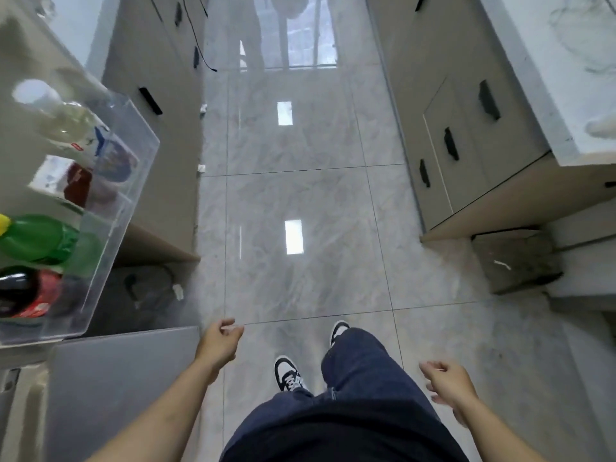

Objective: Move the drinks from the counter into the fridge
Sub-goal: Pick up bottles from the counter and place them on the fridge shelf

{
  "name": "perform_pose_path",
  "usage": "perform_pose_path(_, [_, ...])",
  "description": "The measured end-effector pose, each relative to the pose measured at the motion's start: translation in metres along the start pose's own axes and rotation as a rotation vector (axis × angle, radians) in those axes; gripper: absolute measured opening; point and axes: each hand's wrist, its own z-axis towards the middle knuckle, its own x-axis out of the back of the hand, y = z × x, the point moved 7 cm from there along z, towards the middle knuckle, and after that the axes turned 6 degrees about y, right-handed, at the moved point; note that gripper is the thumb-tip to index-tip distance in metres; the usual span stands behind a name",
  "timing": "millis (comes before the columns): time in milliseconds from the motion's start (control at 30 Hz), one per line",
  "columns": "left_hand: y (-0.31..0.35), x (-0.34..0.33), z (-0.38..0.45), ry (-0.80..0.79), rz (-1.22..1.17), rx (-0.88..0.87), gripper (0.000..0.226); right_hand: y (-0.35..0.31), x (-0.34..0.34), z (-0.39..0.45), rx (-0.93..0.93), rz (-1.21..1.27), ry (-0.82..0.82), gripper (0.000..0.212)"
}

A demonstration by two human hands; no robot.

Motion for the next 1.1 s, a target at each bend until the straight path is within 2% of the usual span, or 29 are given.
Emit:
perform_pose_path(167, [0.078,-0.028,0.041,-0.035,0.009,-0.058,0.025,-0.024,0.009,0.03,-0.071,0.014,-0.004,0.015])
perform_pose_path(333, [0.134,-0.049,0.065,-0.031,0.04,-0.027,0.023,-0.097,0.027,0.084,-0.058,0.006,-0.045,0.013])
perform_pose_path(467, [0.159,-0.055,0.069,0.005,0.075,0.026,0.012,-0.192,0.047,0.129,0.021,-0.023,-0.074,0.014])
perform_pose_path(667, [0.193,-0.06,0.081,0.061,0.026,0.119,0.013,-0.361,0.052,0.179,0.189,-0.002,-0.115,0.013])
perform_pose_path(1100, [0.228,-0.056,0.157,0.186,-0.226,0.43,0.02,-0.629,-0.047,0.201,0.47,-0.281,-0.288,0.017])
